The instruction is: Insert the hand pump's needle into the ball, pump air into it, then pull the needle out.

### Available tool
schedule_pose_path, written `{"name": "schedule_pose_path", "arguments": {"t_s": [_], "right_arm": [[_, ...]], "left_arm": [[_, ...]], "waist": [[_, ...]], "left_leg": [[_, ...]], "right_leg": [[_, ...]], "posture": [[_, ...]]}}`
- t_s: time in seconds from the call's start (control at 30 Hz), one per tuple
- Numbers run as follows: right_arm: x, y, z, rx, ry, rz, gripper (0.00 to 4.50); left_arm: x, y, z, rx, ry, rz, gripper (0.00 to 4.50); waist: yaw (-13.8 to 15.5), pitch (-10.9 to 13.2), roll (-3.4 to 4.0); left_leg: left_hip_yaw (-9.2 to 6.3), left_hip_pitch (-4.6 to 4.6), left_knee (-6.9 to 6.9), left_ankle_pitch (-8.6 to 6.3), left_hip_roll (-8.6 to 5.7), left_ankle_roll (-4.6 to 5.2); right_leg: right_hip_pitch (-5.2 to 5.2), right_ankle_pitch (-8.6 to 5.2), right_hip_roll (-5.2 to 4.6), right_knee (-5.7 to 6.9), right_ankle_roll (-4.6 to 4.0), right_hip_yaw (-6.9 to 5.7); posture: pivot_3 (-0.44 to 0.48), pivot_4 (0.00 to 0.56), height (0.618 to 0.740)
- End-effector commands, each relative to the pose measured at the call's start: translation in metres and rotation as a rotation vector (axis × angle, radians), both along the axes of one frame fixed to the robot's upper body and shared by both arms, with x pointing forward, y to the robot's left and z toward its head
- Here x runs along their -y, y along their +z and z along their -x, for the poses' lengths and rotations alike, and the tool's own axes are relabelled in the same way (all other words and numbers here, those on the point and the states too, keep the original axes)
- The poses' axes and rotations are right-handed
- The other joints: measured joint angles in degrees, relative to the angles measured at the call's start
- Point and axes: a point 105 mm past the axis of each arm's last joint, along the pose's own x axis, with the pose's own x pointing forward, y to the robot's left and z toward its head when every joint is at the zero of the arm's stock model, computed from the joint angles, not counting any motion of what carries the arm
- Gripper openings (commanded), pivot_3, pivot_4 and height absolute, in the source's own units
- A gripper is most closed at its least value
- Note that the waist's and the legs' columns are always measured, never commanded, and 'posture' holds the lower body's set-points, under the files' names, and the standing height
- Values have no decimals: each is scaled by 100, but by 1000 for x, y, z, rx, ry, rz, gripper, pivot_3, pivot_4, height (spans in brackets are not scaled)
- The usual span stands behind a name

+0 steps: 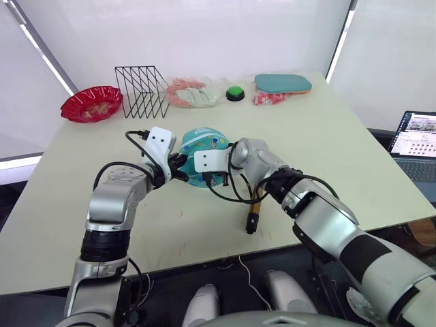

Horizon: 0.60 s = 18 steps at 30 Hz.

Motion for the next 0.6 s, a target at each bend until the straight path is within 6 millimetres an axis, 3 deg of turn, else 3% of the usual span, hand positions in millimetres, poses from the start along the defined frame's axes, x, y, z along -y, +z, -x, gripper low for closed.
{"name": "schedule_pose_path", "arguments": {"t_s": [0.03,0.17,0.6], "right_arm": [[0,-44,19,-82,-13,61,337],[2,-51,20,-91,-20,75,337],[-13,-56,31,-132,-26,29,337]], "left_arm": [[27,-29,13,-129,-116,51,0],[26,-29,13,-132,-115,52,0],[24,-30,17,-142,-116,52,0]], "waist": [[-3,-1,0],[-5,-15,-4],[-5,-31,-2]], "left_leg": [[-5,4,-3,0,-4,-1],[-22,51,-44,-16,-27,-27],[-58,58,-46,-37,-31,-62]], "right_leg": [[3,-2,-2,0,-4,0],[28,-19,-35,0,-30,-5],[31,-28,-106,-1,-44,-121]], "posture": [[0,150,740],[0,150,740],[0,150,740]]}}
